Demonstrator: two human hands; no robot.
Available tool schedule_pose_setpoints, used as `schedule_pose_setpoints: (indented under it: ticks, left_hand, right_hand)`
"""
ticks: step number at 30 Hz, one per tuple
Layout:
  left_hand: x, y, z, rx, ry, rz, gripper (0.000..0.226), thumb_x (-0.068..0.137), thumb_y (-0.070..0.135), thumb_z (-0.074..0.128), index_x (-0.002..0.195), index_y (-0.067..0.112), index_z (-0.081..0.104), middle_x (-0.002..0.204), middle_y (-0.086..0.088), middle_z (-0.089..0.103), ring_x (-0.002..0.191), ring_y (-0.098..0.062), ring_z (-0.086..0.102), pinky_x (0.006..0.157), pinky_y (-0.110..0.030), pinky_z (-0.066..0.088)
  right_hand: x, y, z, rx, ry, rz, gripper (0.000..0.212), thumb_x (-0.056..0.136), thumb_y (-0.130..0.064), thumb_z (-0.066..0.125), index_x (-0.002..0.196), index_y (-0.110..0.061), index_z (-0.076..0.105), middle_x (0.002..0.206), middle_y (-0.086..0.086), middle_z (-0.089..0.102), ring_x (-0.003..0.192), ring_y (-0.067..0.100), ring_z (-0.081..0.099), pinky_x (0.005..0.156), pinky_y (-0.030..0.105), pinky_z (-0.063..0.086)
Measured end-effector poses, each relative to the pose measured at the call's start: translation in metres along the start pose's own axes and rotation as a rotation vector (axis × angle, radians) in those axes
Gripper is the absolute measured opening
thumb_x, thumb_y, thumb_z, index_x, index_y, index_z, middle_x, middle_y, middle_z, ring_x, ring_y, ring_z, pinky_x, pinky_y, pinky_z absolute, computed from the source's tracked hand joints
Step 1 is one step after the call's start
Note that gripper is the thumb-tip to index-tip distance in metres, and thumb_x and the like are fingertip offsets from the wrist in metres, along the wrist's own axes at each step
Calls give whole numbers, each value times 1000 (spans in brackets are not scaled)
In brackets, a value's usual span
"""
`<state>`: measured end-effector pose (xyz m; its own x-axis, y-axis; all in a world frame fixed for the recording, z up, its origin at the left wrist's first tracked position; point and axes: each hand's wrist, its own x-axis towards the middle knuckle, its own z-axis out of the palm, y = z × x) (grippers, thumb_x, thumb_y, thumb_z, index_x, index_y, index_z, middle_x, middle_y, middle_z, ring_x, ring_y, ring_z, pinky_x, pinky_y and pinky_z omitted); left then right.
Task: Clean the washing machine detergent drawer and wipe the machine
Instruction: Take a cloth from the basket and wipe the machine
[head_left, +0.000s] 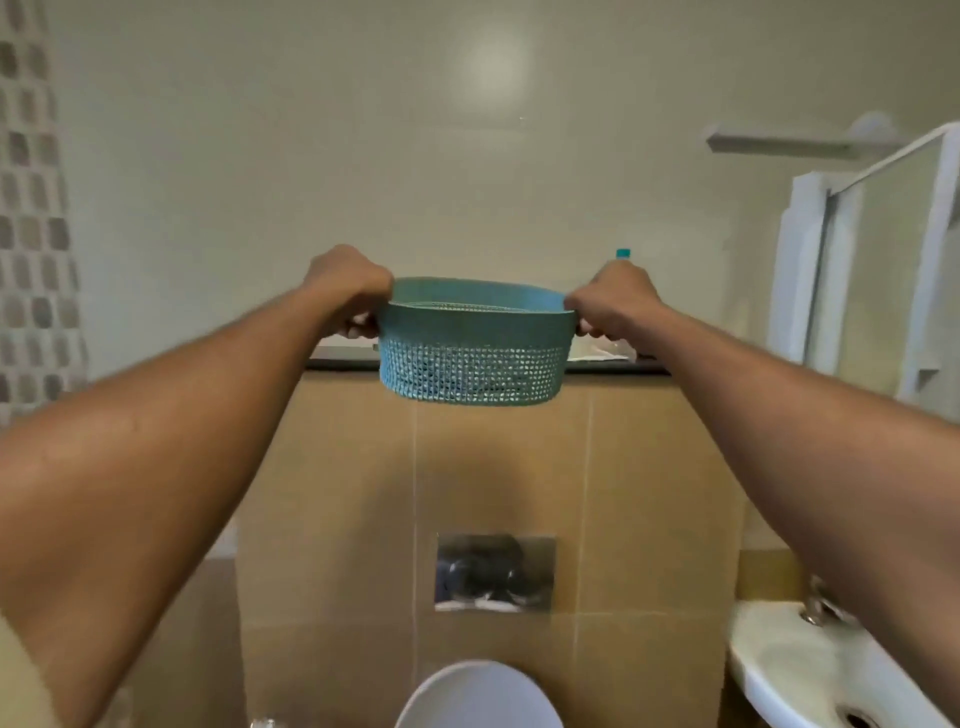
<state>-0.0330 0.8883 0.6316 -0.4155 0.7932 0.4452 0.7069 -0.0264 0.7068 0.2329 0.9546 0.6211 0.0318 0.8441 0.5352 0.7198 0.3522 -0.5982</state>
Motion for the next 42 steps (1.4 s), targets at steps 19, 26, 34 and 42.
schedule_pose_setpoints:
  ticks: [19, 26, 34, 42]
  left_hand:
    - [243, -196, -10, -430, 262, -226, 43, 85, 32, 56, 111, -2, 60, 106, -20, 65, 86, -33, 63, 70, -40, 49]
    - [233, -220, 1, -480, 103, -134, 107, 60, 93, 45, 126, 10, 61, 124, -8, 64, 110, -30, 63, 99, -49, 50]
    - [249, -263, 23, -297, 63, 131, 101, 45, 73, 89, 129, 26, 57, 120, 9, 70, 108, -10, 68, 96, -38, 57]
    - [255, -270, 24, -291, 68, 131, 108, 42, 81, 84, 131, 25, 54, 121, 8, 69, 110, -13, 66, 98, -41, 55]
  right_hand:
    - [168, -125, 252, 132, -117, -41, 16, 80, -19, 56, 80, -7, 66, 80, 8, 70, 63, 24, 60, 54, 27, 42]
    - [153, -114, 292, 427, -221, -33, 78, 88, -73, 44, 106, 0, 66, 101, 16, 71, 85, 29, 68, 81, 44, 56]
    - [136, -102, 321, 278, -227, -351, 63, 78, -61, 74, 125, -22, 61, 107, -9, 64, 90, 8, 60, 64, 16, 43]
    - [129, -103, 324, 76, -188, -407, 53, 87, -69, 58, 124, -31, 63, 111, -7, 69, 97, 16, 65, 77, 32, 52]
